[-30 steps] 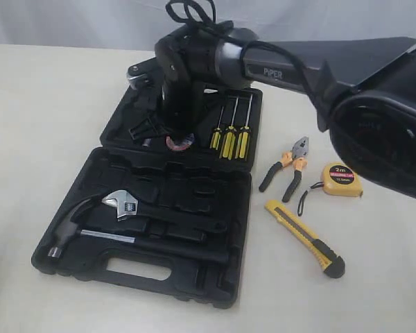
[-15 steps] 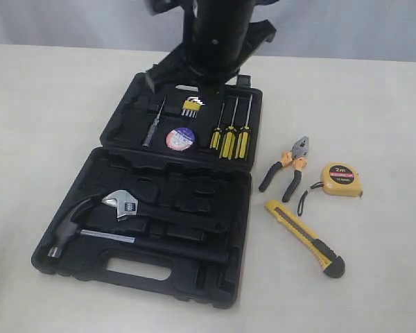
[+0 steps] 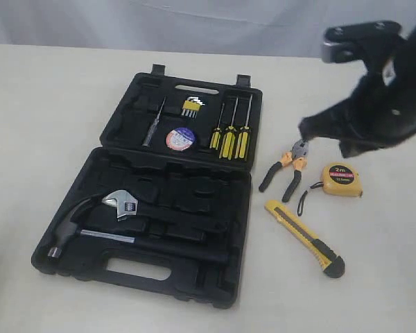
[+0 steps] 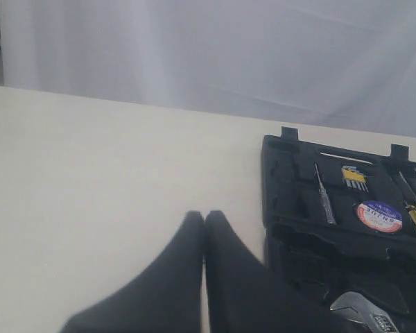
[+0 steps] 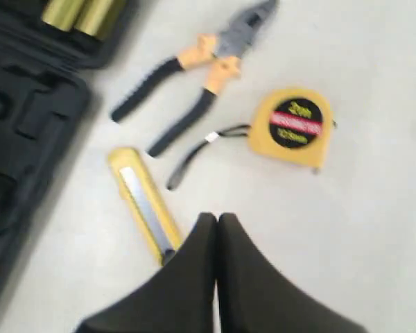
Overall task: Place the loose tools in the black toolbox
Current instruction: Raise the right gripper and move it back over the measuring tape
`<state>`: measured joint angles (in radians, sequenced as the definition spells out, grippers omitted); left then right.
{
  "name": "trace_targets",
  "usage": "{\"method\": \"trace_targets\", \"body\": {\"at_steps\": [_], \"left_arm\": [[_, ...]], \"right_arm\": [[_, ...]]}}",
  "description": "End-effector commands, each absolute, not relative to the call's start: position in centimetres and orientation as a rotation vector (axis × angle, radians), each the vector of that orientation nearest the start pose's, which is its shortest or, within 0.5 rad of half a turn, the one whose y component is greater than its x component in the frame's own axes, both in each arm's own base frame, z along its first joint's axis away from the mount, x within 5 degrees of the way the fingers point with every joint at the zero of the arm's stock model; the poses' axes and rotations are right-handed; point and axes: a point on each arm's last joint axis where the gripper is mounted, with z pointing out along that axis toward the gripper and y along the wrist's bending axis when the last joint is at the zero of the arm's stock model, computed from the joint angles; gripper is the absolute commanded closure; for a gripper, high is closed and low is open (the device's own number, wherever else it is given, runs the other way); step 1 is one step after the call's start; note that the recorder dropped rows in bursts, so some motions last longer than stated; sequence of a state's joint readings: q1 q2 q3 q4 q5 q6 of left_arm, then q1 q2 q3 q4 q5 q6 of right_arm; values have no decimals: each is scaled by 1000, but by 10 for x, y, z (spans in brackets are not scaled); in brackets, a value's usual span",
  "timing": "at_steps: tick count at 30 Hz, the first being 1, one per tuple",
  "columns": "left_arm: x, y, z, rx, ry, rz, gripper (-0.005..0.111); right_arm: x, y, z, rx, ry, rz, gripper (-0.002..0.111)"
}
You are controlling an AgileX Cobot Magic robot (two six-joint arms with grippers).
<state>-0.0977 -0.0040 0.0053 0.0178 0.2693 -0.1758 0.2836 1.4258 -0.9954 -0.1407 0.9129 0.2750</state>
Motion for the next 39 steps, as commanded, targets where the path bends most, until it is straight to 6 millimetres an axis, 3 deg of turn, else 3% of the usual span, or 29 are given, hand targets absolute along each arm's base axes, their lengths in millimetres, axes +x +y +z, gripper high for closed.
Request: {"method": "trace_targets", "body": {"at_steps": [1,8,11,15,17,25,32,39], "left_arm": [[55,-5,189,-49,1755,-182,107],[55,-5,189,-49,1755,-182,107],[55,-5,189,-49,1755,-182,107],[55,-5,189,-49,1755,-182,107],[55,-5,189,-49,1755,-182,107],[55,-5,189,-49,1755,-182,107],[55,-5,189,-49,1755,-182,107],[55,-5,189,-49,1755,-182,107]], "right_arm": [[252,33,232,0,2854,-75,109],[259,26,229,38,2756,-43,103],[263,28,229,48,2723,-18,87],[270,29,223,47,2741,-21,55],[276,30,216,51,2775,-24,46],[304,34,185,56,2889,-45,46],[324,35,162,62,2995,-86,30],[333,29,156,63,2998,-116,31]]}}
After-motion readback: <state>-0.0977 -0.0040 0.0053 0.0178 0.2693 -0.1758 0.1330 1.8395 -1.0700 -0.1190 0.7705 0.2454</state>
